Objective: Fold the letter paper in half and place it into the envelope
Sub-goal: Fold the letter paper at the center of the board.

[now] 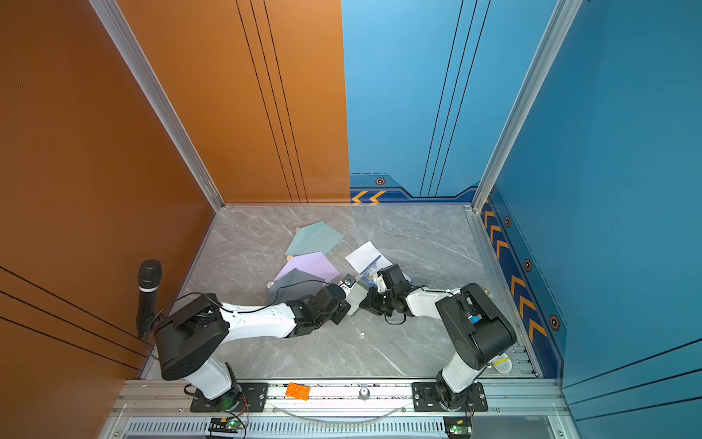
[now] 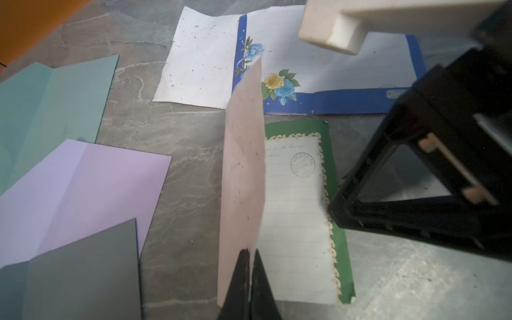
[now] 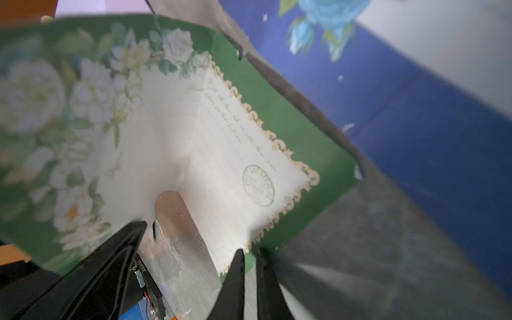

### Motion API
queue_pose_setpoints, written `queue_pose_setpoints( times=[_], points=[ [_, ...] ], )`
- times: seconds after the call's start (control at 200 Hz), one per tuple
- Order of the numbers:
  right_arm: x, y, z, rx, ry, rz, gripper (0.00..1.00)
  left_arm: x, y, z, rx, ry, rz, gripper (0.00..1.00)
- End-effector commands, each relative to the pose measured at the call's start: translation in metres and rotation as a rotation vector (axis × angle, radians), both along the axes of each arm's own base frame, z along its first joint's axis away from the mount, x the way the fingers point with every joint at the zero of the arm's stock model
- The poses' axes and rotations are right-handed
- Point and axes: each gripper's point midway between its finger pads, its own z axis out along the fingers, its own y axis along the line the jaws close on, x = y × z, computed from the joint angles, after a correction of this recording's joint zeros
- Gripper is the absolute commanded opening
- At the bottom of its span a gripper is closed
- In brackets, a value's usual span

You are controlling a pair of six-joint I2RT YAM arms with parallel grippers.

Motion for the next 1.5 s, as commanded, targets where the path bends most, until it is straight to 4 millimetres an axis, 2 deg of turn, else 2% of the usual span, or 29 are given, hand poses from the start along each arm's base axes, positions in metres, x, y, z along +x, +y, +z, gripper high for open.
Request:
queue_pose_setpoints(
  times=[0.0, 0.476, 0.891, 1.161, 1.282, 1.492],
  points=[
    [-0.015, -0.013, -0.018, -0.048, 0.067, -0.041, 0.14, -0.002, 0.002, -0.008, 0.044, -0.019, -0.015, 0.00],
    [-0.002, -0.010, -0.004, 0.042, -0.013, -0.112, 0.15, -0.014, -0.012, -0.016, 0.060, -0.047, -0.063, 0.00],
    [0.001, -0.012, 0.003, 0.067, -0.036, -0.149, 0.18, -0.017, -0.013, -0.026, 0.072, -0.035, -0.071, 0.00],
    [0.002, -0.036, 0.025, 0.028, -0.065, -0.177, 0.19, -0.021, -0.015, -0.032, 0.110, -0.037, -0.114, 0.00],
    [0.002, -0.058, 0.038, 0.004, -0.072, -0.176, 0.19, -0.024, -0.017, -0.034, 0.130, -0.042, -0.148, 0.00],
    [0.002, -0.092, 0.070, -0.028, -0.068, -0.073, 0.19, -0.026, -0.020, -0.032, 0.170, -0.064, -0.214, 0.00]
  ],
)
